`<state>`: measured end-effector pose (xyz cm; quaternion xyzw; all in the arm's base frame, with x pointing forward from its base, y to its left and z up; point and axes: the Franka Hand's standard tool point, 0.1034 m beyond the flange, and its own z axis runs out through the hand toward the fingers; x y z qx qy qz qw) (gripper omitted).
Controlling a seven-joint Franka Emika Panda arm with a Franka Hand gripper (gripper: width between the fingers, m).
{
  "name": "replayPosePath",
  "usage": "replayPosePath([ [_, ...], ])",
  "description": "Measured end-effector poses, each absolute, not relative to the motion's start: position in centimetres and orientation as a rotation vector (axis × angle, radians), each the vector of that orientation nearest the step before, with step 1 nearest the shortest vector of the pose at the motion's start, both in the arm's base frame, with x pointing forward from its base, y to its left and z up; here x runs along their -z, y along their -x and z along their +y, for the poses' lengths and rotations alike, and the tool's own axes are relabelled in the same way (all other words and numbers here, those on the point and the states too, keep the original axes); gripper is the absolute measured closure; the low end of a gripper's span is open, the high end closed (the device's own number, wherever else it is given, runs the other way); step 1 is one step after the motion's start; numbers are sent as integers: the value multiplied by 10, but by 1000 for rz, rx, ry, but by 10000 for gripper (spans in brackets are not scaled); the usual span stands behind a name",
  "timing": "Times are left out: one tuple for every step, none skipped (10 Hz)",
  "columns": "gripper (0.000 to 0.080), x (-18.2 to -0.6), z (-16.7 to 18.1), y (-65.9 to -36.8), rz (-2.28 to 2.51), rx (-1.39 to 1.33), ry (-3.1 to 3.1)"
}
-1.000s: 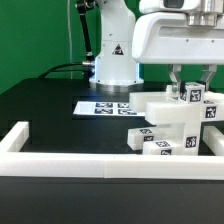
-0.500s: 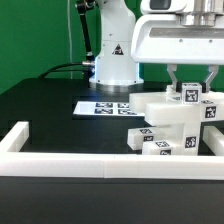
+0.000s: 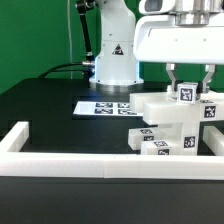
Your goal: Assemble chair
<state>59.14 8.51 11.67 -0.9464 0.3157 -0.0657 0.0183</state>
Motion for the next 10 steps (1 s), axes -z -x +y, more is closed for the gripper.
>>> replayPosePath([
  [511,-117,85,-592,1127,202,2878],
  [511,-117,85,-592,1258,199,2817],
  [511,-117,85,-593,1353,197,2768],
  [511,-117,83,-593,1387,198,2751],
  [511,-117,82,-593,1463,195,2707],
  [511,-117,82,-593,1482,195,2696],
  [511,-117,82,-593,1446,196,2718],
  [397,-117,82,-593,1412,196,2737],
  [262,-117,83,-592,1377,196,2758],
  [262,-117,83,-592,1241,201,2831],
])
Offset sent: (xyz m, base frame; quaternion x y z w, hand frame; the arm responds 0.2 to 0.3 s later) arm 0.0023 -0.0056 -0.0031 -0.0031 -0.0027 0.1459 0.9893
